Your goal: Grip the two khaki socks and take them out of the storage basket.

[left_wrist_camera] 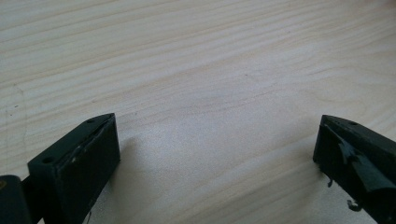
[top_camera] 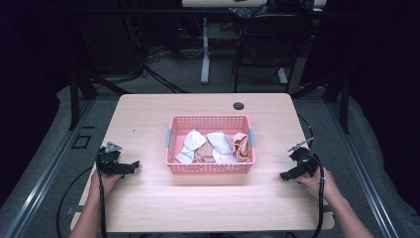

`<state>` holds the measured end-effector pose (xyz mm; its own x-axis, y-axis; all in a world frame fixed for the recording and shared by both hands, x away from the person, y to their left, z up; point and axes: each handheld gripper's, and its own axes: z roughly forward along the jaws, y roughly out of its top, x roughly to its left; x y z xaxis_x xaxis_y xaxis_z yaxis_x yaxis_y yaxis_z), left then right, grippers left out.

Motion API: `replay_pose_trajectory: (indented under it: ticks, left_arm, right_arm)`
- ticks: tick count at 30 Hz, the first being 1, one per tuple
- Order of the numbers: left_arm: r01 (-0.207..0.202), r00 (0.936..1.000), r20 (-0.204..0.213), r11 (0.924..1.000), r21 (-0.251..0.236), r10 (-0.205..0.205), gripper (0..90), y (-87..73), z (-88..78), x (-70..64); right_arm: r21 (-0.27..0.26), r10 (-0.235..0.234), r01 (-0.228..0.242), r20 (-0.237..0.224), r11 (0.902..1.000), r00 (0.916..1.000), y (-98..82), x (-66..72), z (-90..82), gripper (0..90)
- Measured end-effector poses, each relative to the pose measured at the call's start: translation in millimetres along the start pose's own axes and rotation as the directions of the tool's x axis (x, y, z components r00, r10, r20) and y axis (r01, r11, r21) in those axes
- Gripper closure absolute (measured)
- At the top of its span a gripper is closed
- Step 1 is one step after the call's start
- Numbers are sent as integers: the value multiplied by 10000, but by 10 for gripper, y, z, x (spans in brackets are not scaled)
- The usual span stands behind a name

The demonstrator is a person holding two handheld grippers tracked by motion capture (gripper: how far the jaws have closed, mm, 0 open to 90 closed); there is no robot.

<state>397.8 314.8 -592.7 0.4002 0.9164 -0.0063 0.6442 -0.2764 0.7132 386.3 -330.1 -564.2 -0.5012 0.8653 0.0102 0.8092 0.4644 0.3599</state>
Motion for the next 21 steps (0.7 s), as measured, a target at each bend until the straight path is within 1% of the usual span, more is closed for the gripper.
replay_pose_trajectory:
  ticks: [10, 13, 21]
  left_arm:
    - [-5, 10000, -15, 10000, -10, 5, 4, 0, 0, -2]
    - [-2, 10000, -9, 10000, -12, 2, 4, 0, 1, -2]
    - [-10, 10000, -10, 10000, -18, 10, 4, 0, 2, -2]
  right_arm:
    - [-87, 99, -99, -45, 9999, 9999, -8, 6, 0, 0]
    - [-31, 68, -68, -61, 10000, 10000, -4, 4, -1, 0]
    - [-100, 107, -108, -60, 9999, 9999, -3, 6, 4, 0]
